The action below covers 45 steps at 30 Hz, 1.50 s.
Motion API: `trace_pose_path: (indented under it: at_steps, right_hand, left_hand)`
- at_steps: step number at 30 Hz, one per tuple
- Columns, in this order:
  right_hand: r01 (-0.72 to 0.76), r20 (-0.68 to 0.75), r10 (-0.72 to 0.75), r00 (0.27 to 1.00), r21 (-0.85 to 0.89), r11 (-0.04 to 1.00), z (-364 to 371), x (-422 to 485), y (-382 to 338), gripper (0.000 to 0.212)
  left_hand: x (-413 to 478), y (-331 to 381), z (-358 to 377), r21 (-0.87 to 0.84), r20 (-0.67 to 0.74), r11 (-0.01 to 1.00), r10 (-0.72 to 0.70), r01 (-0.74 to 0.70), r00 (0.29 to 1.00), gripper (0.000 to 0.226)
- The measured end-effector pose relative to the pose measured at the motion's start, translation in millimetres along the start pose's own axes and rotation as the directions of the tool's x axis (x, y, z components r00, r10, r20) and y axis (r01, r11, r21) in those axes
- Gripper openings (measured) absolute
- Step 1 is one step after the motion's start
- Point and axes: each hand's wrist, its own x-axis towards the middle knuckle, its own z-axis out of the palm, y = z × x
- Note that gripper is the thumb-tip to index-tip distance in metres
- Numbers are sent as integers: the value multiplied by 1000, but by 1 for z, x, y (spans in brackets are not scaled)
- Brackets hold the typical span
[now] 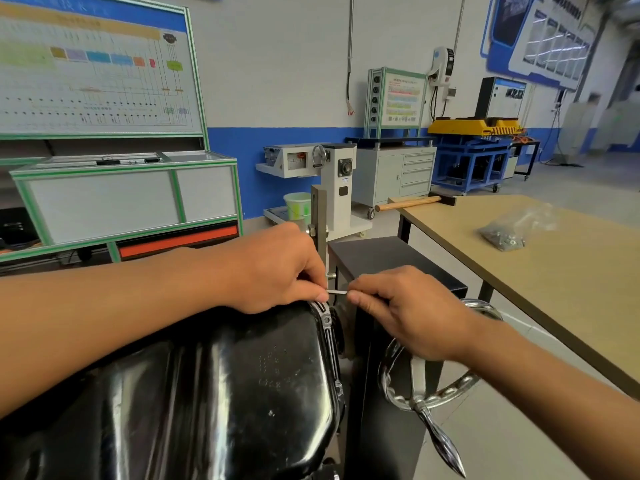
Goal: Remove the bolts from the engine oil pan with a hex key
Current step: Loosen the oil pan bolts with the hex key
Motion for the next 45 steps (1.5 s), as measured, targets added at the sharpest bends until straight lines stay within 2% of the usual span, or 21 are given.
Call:
trace_pose_path:
  at_steps: [3, 9, 12, 15, 19, 23, 24, 25, 26, 27, 28, 29, 30, 31, 32, 33, 34, 35, 37, 41, 45]
  right_hand:
    - [79, 81, -81, 993, 21, 997, -7, 10, 13, 31]
    - [188, 142, -187, 972, 9, 982, -8, 22, 25, 33]
    - [257, 189, -249, 950, -18, 966, -16, 31, 28, 43]
    - [404, 244, -360, 900, -160, 901, -31, 51, 31, 46]
    - [577, 292, -500, 815, -326, 749, -50, 79, 29, 41]
    - [598, 148, -612, 777, -476, 645, -60, 84, 33, 43]
    - [569, 94, -623, 777, -527, 631, -62, 80, 35, 46]
    - [522, 36, -617, 786, -571, 633, -62, 74, 36, 48]
    - [445, -37, -572, 819, -589, 674, -60, 67, 35, 51]
    - [318, -123, -458, 881, -562, 763, -56, 59, 31, 56]
    - [129, -215, -255, 943, -470, 873, -50, 51, 26, 63]
    - [-110, -270, 25, 962, -306, 946, -42, 44, 19, 71]
    - [-357, -249, 331, 910, -68, 932, -34, 36, 11, 75]
    - [-543, -133, 578, 805, 230, 808, -27, 31, 3, 71]
    - [-620, 37, 706, 707, 513, 594, -21, 31, -6, 57]
    - [-614, 166, 742, 649, 691, 382, -17, 32, -13, 37]
    - [-573, 226, 742, 632, 781, 250, -13, 37, -20, 21]
    - [-530, 224, 738, 637, 823, 207, -10, 43, -24, 12]
    - [-477, 150, 741, 655, 843, 250, -6, 57, -35, 10]
    - [-493, -40, 670, 741, 646, 583, -4, 63, -44, 20]
    - [-424, -131, 510, 850, 404, 811, -3, 56, -49, 28]
  left_hand:
    - [2, 1, 1, 9, 2, 999, -37, 37, 999, 17]
    - [2, 3, 3, 60, -22, 996, -68, 69, 997, 20]
    - [2, 3, 4, 67, -38, 995, -72, 74, 997, 21]
    - [3, 2, 4, 35, -58, 996, -84, 86, 995, 21]
    - [3, -1, 5, -69, -103, 991, -121, 114, 987, 22]
    - [8, -2, 6, -196, -90, 966, -190, 170, 978, 7]
    - [9, -3, 6, -230, -78, 957, -196, 174, 977, 8]
    - [9, -4, 6, -263, -59, 949, -195, 173, 979, 19]
    - [10, -4, 7, -287, -36, 944, -181, 164, 983, 31]
    - [9, -4, 6, -296, -23, 944, -161, 147, 987, 43]
    - [9, -4, 6, -294, -21, 947, -140, 128, 990, 55]
    - [9, -5, 5, -290, -21, 950, -124, 113, 992, 63]
    - [10, -5, 6, -287, -19, 953, -109, 99, 994, 66]
    - [11, -5, 5, -285, -18, 955, -96, 87, 995, 65]
    - [11, -5, 5, -285, -23, 955, -89, 79, 996, 63]
    - [11, -5, 5, -287, -26, 955, -84, 73, 996, 62]
    - [11, -5, 4, -287, -29, 955, -79, 68, 996, 63]
    - [10, -5, 4, -289, -32, 955, -79, 67, 996, 66]
    - [9, -6, 3, -288, -30, 955, -86, 74, 996, 76]
    - [6, -13, -3, -291, -77, 954, -97, 70, 992, 90]
    - [6, -23, -12, -340, -221, 939, -131, 50, 966, 68]
